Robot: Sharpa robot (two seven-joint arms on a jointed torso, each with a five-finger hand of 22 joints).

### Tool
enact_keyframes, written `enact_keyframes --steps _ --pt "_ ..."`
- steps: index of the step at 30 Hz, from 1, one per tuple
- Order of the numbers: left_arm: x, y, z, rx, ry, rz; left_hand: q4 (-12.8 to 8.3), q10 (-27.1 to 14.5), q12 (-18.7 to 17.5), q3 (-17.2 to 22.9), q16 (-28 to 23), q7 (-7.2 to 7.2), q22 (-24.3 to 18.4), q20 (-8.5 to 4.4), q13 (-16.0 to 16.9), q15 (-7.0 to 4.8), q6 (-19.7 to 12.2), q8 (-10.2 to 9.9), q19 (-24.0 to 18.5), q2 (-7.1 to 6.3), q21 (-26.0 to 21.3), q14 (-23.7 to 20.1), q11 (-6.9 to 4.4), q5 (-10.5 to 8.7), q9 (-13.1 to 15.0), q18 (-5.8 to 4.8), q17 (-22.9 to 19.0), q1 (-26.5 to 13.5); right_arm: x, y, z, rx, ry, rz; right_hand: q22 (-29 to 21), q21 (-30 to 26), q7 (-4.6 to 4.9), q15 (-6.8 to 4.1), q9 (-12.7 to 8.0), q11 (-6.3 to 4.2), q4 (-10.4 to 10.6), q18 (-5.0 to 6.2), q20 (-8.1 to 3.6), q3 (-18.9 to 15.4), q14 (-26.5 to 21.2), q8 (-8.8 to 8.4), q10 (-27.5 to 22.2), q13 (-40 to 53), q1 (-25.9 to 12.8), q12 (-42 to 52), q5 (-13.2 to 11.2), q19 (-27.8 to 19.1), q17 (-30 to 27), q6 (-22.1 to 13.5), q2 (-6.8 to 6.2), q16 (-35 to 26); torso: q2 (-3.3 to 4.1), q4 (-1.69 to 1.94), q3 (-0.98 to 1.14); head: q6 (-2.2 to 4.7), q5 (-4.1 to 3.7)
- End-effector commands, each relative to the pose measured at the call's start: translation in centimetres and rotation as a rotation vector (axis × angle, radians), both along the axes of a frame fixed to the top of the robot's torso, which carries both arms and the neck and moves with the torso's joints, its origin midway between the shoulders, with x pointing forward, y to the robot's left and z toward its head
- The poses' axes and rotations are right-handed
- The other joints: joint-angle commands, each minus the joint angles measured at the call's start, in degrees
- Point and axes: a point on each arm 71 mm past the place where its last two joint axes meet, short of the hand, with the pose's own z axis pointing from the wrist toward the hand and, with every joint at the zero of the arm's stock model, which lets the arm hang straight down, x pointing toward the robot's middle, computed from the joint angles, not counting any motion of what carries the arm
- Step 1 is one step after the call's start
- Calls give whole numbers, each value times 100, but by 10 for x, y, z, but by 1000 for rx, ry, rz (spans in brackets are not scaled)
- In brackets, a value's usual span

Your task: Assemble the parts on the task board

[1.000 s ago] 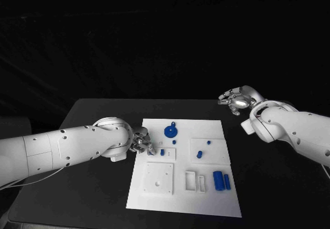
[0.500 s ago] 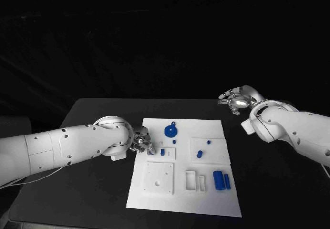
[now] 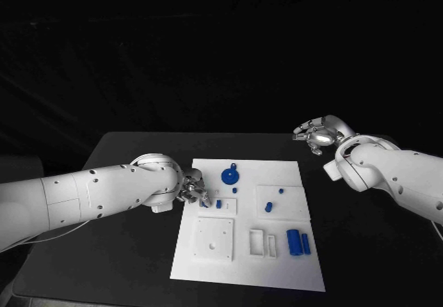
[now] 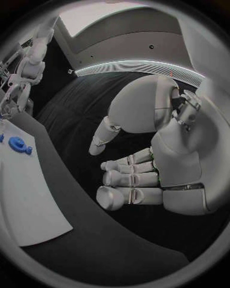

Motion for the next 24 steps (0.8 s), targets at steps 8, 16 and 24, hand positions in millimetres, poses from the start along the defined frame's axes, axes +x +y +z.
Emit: enact_keyframes --steps 8,16,24 --pt "-6 -11 -7 58 30 -66 -46 17 21 66 32 -84 11 -173 -9 -31 94 -31 -8 33 30 -18 -22 37 -26 746 10 99 0 1 -1 -3 1 12 6 -34 48 8 8 -8 -6 962 -42 -37 -44 -39 -41 -8 -55 23 29 -6 -11 10 3 21 1 1 3 -18 -4" --pt "-8 -13 -6 59 26 -74 -57 20 24 76 38 -86 12 -169 -10 -24 97 -20 -10 42 37 -16 -24 56 -43 742 10 105 0 1 -1 -3 1 11 7 -35 48 8 9 -8 -5 962 -42 -37 -45 -39 -42 -10 -56 25 31 -6 -13 10 4 22 1 1 1 -16 -1" --pt "-8 -14 -5 44 8 -64 -10 29 29 52 43 -80 9 -158 -14 -16 96 3 -12 6 46 -17 -15 49 -90 730 6 27 0 1 -2 -3 2 12 8 -36 48 8 10 -8 -5 962 -42 -37 -46 -40 -43 -11 -55 26 32 -5 -15 8 4 23 1 6 -1 -19 -7"
